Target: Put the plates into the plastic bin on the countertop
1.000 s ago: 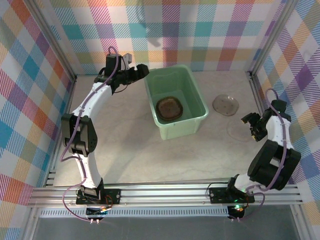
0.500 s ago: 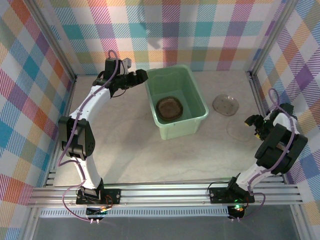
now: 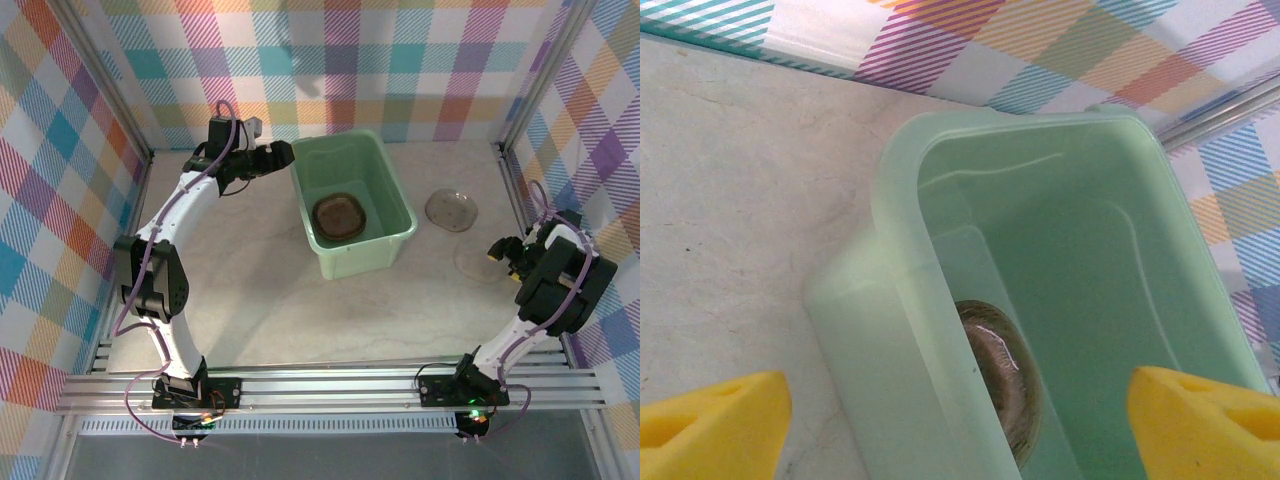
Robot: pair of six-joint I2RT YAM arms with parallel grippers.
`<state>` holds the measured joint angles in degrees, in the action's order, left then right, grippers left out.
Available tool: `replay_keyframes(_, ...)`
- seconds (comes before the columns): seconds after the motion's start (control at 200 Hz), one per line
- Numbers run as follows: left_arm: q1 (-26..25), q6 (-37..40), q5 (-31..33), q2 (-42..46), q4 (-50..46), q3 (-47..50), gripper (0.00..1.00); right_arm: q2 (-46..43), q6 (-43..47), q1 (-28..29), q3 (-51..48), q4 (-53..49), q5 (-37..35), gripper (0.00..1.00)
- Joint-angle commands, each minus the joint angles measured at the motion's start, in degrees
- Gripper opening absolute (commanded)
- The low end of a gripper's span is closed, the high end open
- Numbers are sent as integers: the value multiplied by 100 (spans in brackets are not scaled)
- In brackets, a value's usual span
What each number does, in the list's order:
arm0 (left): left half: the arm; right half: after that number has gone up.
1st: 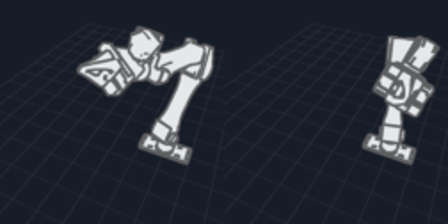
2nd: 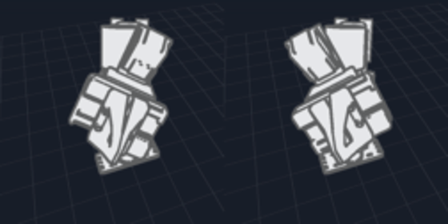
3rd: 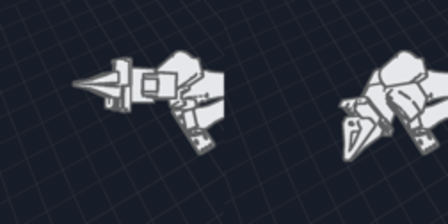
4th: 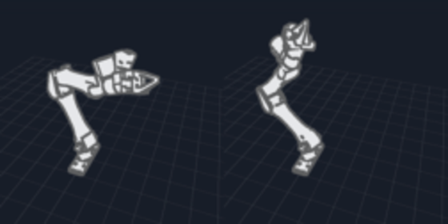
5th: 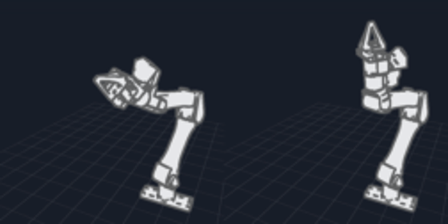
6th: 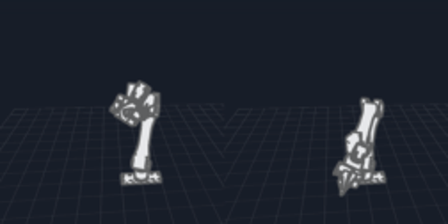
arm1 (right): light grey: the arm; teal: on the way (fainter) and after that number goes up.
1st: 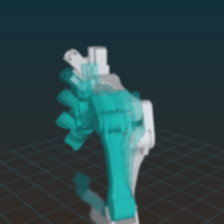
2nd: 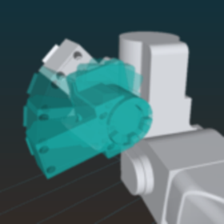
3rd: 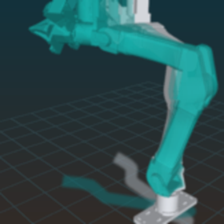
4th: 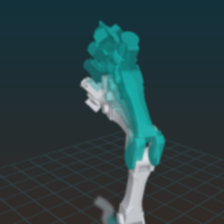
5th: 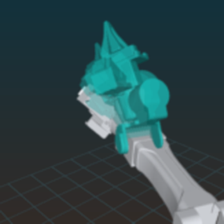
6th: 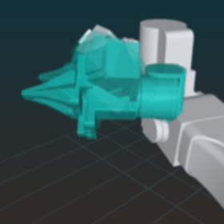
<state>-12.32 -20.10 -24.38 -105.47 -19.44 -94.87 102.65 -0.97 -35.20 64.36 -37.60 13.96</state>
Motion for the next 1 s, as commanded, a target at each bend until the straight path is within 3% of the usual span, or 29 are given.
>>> replay_keyframes(0.0, -86, 88, 21, 279, -104, 141, 87, 115, 181, -13, 135, 18, 112, 66)
replay_keyframes(0.43, -86, 15, -106, 329, 166, 448, 87, -194, 63, 20, -304, 148, 527, 52)
replay_keyframes(0.995, -79, 49, -315, 489, 301, 615, 87, -697, -163, 180, -919, 443, 660, 26)
